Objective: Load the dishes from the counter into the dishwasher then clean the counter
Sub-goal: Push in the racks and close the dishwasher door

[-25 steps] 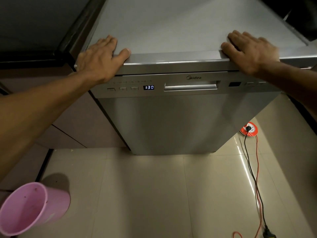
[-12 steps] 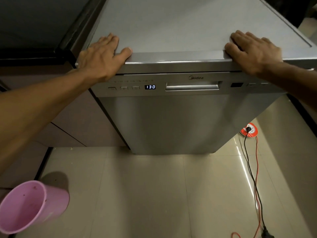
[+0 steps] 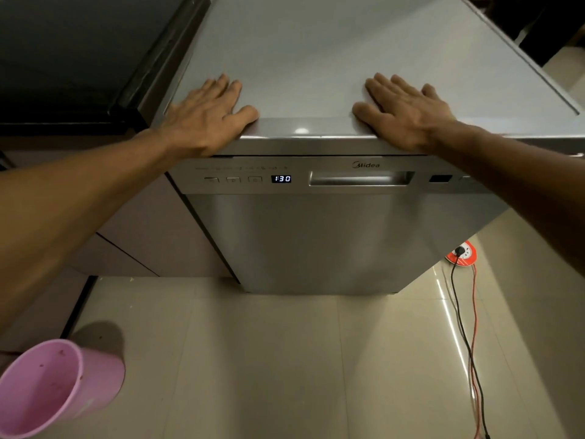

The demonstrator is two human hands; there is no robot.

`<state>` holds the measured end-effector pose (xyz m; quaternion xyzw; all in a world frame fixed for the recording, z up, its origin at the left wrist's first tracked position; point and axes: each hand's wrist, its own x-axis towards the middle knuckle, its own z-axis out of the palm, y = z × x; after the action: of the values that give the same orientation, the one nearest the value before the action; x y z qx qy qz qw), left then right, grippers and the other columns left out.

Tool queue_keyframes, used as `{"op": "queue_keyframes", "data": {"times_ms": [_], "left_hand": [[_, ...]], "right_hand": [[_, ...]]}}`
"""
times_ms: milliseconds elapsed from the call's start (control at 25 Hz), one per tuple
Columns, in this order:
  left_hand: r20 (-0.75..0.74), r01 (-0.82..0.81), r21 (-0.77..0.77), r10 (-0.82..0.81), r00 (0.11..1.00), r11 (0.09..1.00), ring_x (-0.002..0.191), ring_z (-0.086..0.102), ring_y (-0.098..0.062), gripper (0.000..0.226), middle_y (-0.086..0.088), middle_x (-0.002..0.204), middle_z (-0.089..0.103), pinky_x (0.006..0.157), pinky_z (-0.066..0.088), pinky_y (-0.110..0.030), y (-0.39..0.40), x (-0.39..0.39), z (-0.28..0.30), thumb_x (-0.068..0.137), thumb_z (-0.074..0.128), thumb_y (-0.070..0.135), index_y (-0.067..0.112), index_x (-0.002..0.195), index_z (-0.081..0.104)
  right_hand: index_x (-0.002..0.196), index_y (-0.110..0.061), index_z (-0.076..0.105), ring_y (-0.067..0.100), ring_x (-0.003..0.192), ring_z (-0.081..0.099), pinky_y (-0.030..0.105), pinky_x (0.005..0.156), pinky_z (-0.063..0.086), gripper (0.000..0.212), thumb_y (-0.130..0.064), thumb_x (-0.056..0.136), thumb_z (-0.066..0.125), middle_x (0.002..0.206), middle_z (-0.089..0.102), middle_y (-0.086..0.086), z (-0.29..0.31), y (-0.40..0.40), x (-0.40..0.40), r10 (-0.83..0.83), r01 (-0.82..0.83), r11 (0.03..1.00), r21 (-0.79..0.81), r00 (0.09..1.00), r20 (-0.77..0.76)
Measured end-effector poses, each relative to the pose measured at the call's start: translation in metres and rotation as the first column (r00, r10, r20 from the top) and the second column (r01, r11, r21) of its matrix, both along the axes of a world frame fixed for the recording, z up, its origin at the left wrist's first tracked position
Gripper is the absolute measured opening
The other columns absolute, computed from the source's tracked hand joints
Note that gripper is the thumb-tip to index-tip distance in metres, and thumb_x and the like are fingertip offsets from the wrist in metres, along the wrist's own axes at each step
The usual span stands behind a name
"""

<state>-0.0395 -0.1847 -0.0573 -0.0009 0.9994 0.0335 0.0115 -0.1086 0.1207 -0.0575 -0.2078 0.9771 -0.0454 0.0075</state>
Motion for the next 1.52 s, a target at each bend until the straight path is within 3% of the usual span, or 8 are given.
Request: {"op": "queue_keyframes", "data": {"times_ms": [1520], "left_hand": [[-0.026,-0.049,0.018,0.049,0.998,0.999,0.15,-0.004,-0.017,0.072,-0.002,0.164,-0.006,0.118,0.0,-0.035,0.003,0.0054,0.0,0.098,0.017,0.062,0.022,0.156,0.0]], "right_hand": [[0.155,-0.02,0.013,0.022,0.151,0.006,0.054,0.12,0.005,0.073,-0.065,0.097,0.014,0.164,0.009,0.0,0.0026,0.0012,0.009,0.033,-0.034,0.999,-0.018,0.999,-0.032]]}}
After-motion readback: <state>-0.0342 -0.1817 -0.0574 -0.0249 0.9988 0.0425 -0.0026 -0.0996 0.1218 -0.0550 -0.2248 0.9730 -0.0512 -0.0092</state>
